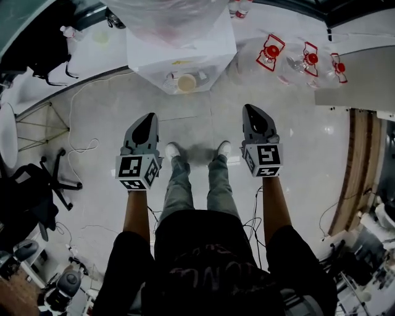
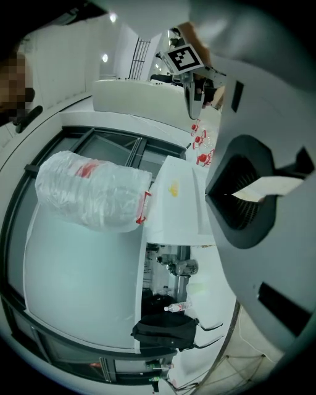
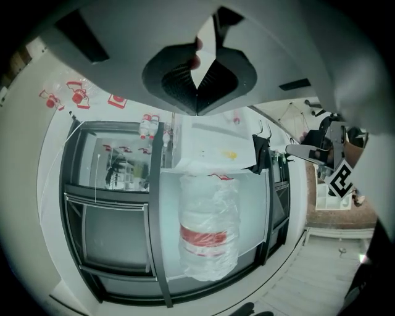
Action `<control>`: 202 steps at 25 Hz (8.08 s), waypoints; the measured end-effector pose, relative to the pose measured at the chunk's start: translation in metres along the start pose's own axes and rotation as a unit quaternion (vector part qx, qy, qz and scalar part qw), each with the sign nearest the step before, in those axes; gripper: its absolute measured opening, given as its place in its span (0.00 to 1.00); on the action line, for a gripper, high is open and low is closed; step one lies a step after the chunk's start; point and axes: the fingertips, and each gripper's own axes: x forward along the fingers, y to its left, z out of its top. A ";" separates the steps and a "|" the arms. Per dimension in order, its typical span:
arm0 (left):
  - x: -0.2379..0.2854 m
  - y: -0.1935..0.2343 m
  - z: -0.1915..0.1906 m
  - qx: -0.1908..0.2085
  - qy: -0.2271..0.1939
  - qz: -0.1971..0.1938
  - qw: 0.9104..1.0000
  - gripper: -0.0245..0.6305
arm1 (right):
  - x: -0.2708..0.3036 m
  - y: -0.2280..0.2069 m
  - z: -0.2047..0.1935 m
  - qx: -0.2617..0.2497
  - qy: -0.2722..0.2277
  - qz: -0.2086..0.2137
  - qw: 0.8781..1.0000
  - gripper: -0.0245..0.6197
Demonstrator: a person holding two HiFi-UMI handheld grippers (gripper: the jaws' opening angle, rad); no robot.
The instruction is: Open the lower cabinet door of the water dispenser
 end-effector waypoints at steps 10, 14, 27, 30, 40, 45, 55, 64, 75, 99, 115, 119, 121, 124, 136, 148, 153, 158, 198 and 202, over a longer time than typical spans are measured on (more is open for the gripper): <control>0.054 -0.013 -0.065 -0.001 0.037 0.003 0.999 0.05 | 0.042 -0.023 -0.068 0.030 0.016 0.020 0.999 0.06; 0.076 -0.009 -0.090 -0.009 0.044 0.006 0.999 0.05 | 0.060 -0.030 -0.101 0.046 0.026 0.023 0.998 0.06; 0.125 0.001 -0.183 -0.012 0.049 0.017 0.999 0.05 | 0.111 -0.037 -0.194 0.032 0.028 0.038 0.998 0.06; 0.136 0.009 -0.207 -0.015 0.048 0.021 0.999 0.05 | 0.124 -0.041 -0.212 0.030 0.024 0.037 0.999 0.06; 0.184 0.039 -0.275 -0.007 0.036 0.031 0.999 0.05 | 0.176 -0.042 -0.285 0.017 0.019 0.044 0.999 0.06; 0.204 0.051 -0.306 -0.004 0.031 0.032 0.999 0.05 | 0.198 -0.045 -0.316 0.017 0.012 0.041 0.999 0.06; 0.252 0.088 -0.363 0.007 0.013 0.035 0.999 0.05 | 0.257 -0.047 -0.374 0.001 0.001 0.042 0.999 0.06; 0.289 0.110 -0.409 0.021 -0.002 0.030 0.999 0.05 | 0.302 -0.048 -0.416 -0.010 -0.018 0.045 0.999 0.08; 0.320 0.133 -0.448 0.034 -0.014 0.029 0.999 0.05 | 0.350 -0.047 -0.438 -0.009 -0.048 0.078 0.996 0.24; 0.333 0.155 -0.474 0.038 -0.022 0.043 0.998 0.05 | 0.400 -0.032 -0.421 -0.056 -0.073 0.176 0.980 0.44; 0.341 0.145 -0.481 0.041 -0.012 0.017 0.999 0.05 | 0.395 -0.032 -0.422 -0.054 -0.064 0.143 0.986 0.38; 0.341 0.144 -0.482 0.044 -0.011 0.014 0.999 0.05 | 0.395 -0.031 -0.422 -0.053 -0.064 0.137 0.987 0.37; 0.341 0.145 -0.483 0.043 -0.010 0.014 0.999 0.05 | 0.395 -0.031 -0.423 -0.052 -0.066 0.134 0.987 0.37; 0.340 0.146 -0.484 0.042 -0.010 0.013 0.999 0.05 | 0.394 -0.032 -0.423 -0.056 -0.064 0.132 0.988 0.36; 0.341 0.143 -0.487 0.039 -0.008 0.004 0.999 0.05 | 0.389 -0.030 -0.426 -0.057 -0.066 0.125 0.988 0.35; 0.323 0.141 -0.489 0.029 0.015 0.001 0.999 0.05 | 0.375 -0.024 -0.433 -0.064 -0.044 0.118 0.990 0.33; 0.306 0.122 -0.487 0.022 0.059 -0.017 0.998 0.05 | 0.362 -0.018 -0.439 -0.049 -0.007 0.109 0.993 0.32; 0.284 0.107 -0.470 0.015 0.099 -0.025 0.995 0.05 | 0.342 -0.012 -0.442 -0.032 0.037 0.114 0.992 0.25; 0.116 0.059 -0.470 -0.060 0.185 -0.017 0.981 0.05 | 0.233 0.139 -0.502 -0.125 0.238 0.252 0.930 0.09; 0.101 0.070 -0.476 -0.064 0.186 -0.016 0.980 0.05 | 0.227 0.161 -0.505 -0.133 0.246 0.260 0.924 0.08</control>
